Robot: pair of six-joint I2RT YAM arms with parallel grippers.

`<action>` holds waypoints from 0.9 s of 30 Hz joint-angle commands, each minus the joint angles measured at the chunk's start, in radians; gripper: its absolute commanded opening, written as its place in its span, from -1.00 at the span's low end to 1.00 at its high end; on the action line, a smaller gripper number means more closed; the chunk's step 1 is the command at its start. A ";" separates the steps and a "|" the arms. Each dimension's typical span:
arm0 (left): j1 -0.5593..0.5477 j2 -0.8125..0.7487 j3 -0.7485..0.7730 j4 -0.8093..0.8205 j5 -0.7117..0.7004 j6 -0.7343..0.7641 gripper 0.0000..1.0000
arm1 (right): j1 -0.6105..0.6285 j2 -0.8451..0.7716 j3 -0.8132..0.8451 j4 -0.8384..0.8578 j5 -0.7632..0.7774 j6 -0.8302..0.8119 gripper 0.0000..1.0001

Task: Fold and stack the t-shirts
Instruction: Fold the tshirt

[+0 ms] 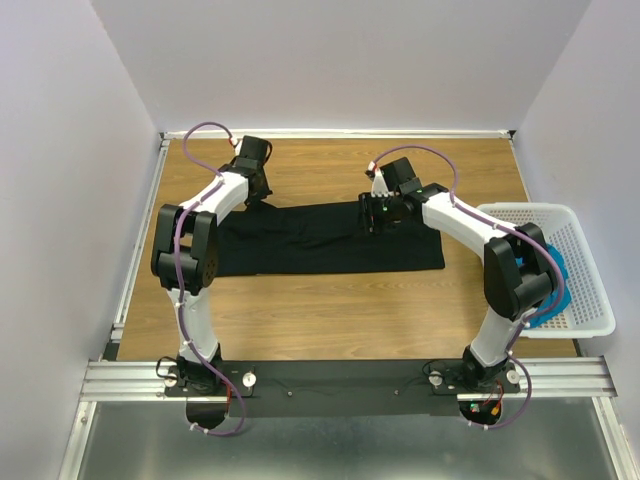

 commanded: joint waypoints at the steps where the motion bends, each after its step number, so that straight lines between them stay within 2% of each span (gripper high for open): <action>1: -0.011 -0.032 0.048 0.015 -0.065 0.034 -0.92 | 0.010 0.025 -0.002 0.071 -0.029 0.029 -0.02; 7: -0.021 -0.048 0.048 0.019 -0.085 0.037 -0.92 | 0.024 0.088 0.039 0.248 -0.089 0.175 -0.03; 14: -0.021 -0.051 0.045 0.018 -0.103 0.029 -0.92 | 0.064 0.238 0.143 0.390 -0.082 0.307 -0.03; 27: -0.021 -0.037 0.058 0.038 -0.083 0.011 -0.92 | 0.110 0.473 0.320 0.470 -0.140 0.365 -0.03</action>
